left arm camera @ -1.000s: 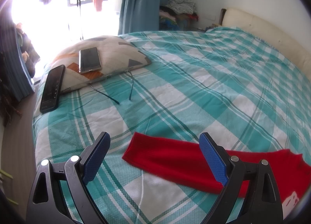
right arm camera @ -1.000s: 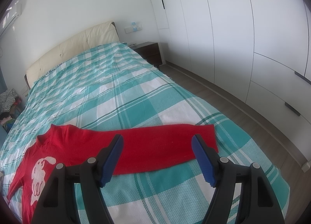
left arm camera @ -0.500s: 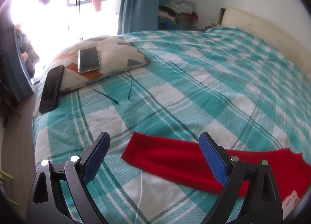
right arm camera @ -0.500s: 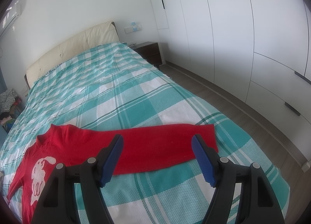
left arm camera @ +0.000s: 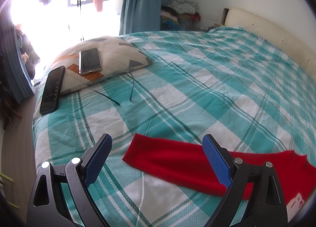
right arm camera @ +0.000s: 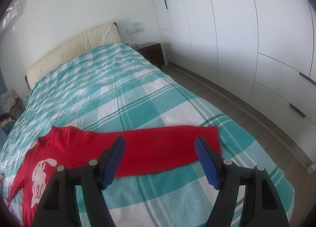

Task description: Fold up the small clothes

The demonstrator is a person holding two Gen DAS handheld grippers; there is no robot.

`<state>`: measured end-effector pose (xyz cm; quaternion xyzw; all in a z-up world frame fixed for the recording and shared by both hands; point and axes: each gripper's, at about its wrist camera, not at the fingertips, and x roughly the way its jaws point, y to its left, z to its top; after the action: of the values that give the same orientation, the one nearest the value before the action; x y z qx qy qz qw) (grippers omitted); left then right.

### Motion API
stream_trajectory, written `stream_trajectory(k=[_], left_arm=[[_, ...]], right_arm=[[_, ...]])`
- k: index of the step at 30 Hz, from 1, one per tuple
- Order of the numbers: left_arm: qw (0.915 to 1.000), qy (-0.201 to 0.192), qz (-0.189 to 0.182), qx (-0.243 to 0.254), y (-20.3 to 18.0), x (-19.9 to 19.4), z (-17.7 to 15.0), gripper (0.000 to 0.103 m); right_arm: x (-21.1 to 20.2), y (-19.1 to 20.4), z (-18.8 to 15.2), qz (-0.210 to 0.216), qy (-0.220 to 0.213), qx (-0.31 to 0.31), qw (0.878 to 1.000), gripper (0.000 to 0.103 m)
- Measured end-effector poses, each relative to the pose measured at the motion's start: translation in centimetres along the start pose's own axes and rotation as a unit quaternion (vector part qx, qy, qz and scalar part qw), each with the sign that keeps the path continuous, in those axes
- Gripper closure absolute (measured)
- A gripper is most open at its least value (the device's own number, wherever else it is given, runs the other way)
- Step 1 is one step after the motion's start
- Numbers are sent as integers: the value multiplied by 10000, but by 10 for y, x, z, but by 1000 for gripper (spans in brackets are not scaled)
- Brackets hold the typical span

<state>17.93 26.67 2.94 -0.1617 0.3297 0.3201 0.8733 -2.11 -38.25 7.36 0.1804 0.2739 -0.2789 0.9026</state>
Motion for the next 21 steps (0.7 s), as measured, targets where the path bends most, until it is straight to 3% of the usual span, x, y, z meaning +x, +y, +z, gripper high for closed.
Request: stream_trajectory(k=[21], left_arm=[[10000, -3, -3, 13, 0, 0, 0, 9]], right_arm=[[1, -2, 1, 0, 5, 5, 10000, 31]])
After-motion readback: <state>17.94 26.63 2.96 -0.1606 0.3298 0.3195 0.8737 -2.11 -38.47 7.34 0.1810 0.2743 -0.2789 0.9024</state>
